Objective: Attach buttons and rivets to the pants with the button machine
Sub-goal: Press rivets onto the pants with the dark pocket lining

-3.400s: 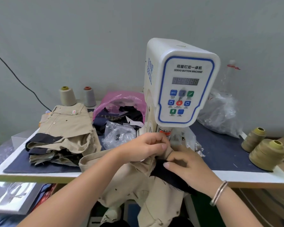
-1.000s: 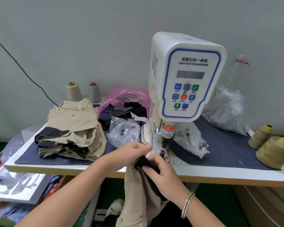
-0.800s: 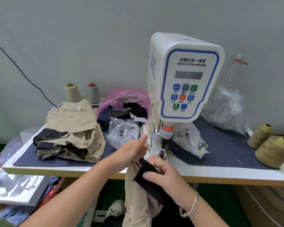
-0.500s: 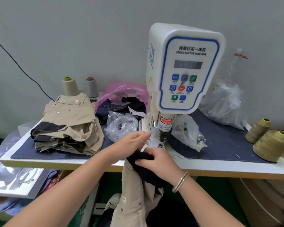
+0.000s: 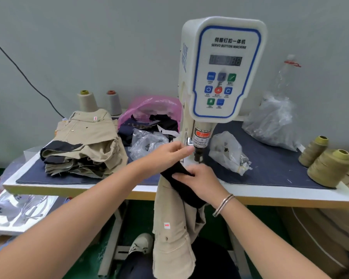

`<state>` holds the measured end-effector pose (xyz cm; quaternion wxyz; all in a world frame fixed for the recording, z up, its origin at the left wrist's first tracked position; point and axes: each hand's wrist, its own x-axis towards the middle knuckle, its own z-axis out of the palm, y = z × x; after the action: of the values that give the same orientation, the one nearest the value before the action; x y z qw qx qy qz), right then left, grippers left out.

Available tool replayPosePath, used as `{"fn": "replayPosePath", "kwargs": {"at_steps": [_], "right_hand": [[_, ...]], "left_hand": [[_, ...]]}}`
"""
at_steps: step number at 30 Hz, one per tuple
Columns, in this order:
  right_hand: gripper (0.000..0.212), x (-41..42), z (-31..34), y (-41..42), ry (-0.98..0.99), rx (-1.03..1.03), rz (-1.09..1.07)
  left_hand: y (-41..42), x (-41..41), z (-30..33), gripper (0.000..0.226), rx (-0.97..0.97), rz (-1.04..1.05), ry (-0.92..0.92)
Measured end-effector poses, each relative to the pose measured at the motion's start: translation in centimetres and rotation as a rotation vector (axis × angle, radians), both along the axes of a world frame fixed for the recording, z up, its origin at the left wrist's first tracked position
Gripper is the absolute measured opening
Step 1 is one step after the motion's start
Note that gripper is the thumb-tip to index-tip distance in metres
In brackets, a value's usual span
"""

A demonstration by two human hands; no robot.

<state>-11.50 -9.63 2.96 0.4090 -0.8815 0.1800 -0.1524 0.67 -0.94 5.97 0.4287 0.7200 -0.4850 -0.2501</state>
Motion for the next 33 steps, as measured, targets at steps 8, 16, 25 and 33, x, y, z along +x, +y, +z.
{"fn": "replayPosePath", "kwargs": {"at_steps": [8, 16, 25, 33], "right_hand": [[0.027, -0.9, 1.7, -2.3, -0.053, -0.005, 0.023], [0.008, -2.3, 2.1, -4.1, -0.037, 0.267, -0.017], [0.046, -6.1, -1.4, -0.6, -0.111, 0.160, -0.236], [0.039, -5.4, -3.0, -1.5, -0.053, 0.173, -0.320]], "left_hand": [[-0.1, 0.2, 1.6, 0.052, 0.243, -0.134, -0.368], [0.5, 1.1, 2.1, 0.019, 0.130, -0.222, -0.052], [-1.0, 1.0, 3.9, 0.026, 0.234, -0.239, 0.014], [-1.1, 1.9, 3.9, 0.024, 0.190, -0.391, 0.072]]}}
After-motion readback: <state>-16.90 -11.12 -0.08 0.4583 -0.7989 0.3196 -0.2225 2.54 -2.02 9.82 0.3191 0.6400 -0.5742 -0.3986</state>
